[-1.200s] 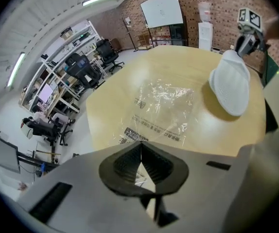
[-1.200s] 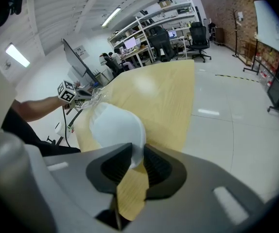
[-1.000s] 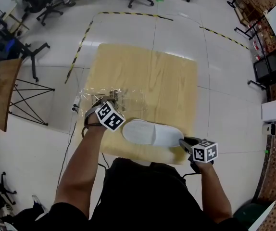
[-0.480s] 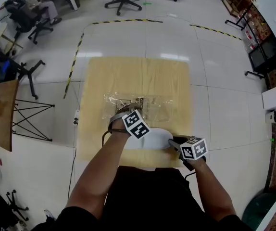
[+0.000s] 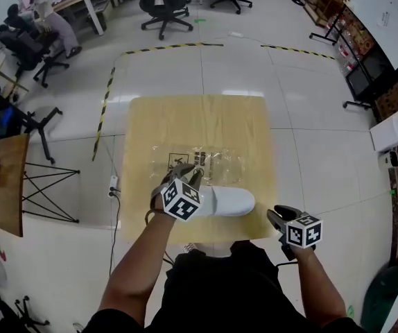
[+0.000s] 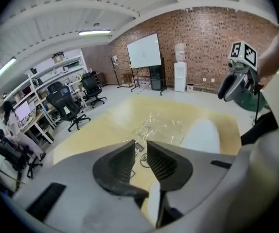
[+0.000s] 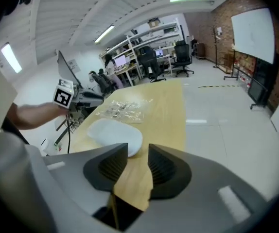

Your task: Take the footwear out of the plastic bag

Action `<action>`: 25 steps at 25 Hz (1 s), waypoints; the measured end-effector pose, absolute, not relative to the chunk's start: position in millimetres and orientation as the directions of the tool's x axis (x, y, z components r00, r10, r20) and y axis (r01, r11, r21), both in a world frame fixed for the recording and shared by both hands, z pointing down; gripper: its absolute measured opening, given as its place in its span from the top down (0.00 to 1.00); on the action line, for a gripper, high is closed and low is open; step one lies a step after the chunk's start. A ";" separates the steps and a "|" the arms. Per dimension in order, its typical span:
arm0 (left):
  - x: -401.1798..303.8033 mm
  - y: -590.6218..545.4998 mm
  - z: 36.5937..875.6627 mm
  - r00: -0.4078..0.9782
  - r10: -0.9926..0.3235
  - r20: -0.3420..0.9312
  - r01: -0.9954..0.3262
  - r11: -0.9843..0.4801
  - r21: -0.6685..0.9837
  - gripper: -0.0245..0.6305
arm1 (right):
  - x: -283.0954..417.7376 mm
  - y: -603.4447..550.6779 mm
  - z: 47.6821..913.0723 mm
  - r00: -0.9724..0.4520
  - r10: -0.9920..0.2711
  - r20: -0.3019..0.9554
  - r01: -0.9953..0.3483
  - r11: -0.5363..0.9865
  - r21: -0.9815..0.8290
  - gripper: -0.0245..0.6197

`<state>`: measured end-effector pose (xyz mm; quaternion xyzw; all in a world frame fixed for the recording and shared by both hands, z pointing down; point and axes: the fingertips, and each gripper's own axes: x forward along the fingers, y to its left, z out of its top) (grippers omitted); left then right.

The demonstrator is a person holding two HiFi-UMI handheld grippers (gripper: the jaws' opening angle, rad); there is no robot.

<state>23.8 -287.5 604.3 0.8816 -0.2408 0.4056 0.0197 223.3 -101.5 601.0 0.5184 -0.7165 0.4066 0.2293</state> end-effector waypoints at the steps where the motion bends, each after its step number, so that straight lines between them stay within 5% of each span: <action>1: 19.4 -279.9 600.1 0.581 -0.401 0.708 -0.463 -0.879 -0.118 0.85 | 220.7 -94.3 594.2 -0.349 -0.589 0.729 -0.927 0.105 -0.359 0.79; 3: 13.8 -258.5 589.5 0.648 -0.373 0.664 -0.505 -0.863 0.008 0.88 | 214.1 -79.6 583.1 -0.337 -0.655 0.677 -0.919 0.072 -0.388 0.95; 9: -17.0 -179.4 548.1 0.780 -0.368 0.506 -0.592 -0.696 0.407 0.95 | 168.5 -45.1 556.4 -0.454 -0.679 0.577 -0.878 0.232 -0.418 0.96; 15: -62.7 -76.5 548.4 0.719 -0.459 0.522 -0.679 -0.621 0.391 0.95 | 121.1 -2.9 535.0 -0.595 -0.580 0.556 -0.789 0.554 -0.266 0.96; 25: -16.0 125.9 497.3 0.646 -0.607 0.463 -0.764 -0.511 0.395 0.95 | 179.8 139.4 501.5 -0.668 -0.579 0.468 -0.743 0.555 -0.374 0.96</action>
